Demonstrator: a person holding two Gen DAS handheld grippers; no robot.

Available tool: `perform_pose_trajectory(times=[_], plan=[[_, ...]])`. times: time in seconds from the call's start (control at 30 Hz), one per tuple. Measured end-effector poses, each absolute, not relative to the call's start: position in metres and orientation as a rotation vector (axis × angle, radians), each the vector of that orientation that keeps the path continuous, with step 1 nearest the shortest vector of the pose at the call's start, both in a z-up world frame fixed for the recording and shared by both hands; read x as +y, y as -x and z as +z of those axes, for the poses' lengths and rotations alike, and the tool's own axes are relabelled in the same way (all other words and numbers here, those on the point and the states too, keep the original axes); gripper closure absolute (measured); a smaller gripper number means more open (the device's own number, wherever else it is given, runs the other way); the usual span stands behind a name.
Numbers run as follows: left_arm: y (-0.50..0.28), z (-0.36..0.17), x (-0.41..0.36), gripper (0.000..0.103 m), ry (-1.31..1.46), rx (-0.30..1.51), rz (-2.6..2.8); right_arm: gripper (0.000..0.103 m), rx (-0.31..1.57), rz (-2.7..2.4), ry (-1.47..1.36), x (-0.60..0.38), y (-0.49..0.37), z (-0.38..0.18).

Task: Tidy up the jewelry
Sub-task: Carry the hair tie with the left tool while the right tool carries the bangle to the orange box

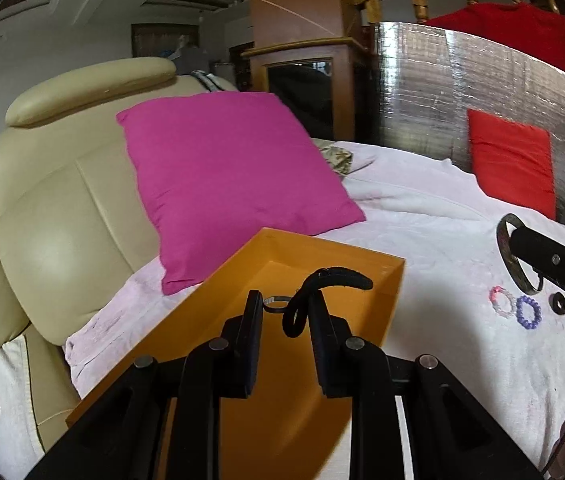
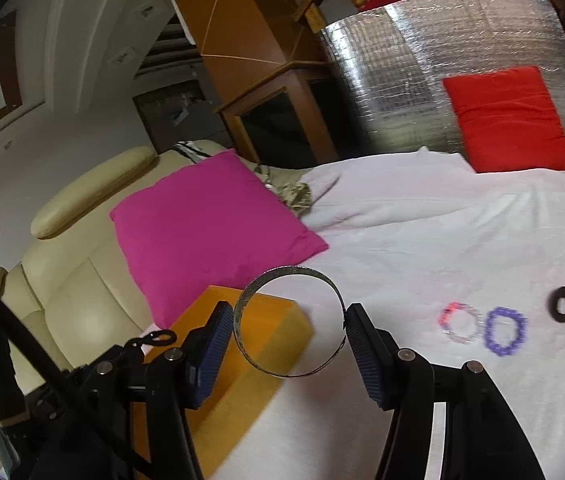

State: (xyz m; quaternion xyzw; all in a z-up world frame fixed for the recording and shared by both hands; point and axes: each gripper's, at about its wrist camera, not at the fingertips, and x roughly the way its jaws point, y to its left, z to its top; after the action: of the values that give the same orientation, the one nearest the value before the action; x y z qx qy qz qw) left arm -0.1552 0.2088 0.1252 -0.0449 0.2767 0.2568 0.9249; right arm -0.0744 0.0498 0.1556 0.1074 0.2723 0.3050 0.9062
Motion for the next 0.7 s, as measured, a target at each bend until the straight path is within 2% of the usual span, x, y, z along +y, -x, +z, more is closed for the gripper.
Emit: perform_pose_trajectory(times=[0.33,0.7], plan=[[0.164,0.121,0.234,0.079,0.138,0.581,0.574,0.041,0.605,0.769,-0.295,0.099,0.060,0.150],[0.160,0.106,0.251,0.078,0.146,0.641,0.642,0.041,0.718,0.827,-0.399,0.133,0.029,0.111]])
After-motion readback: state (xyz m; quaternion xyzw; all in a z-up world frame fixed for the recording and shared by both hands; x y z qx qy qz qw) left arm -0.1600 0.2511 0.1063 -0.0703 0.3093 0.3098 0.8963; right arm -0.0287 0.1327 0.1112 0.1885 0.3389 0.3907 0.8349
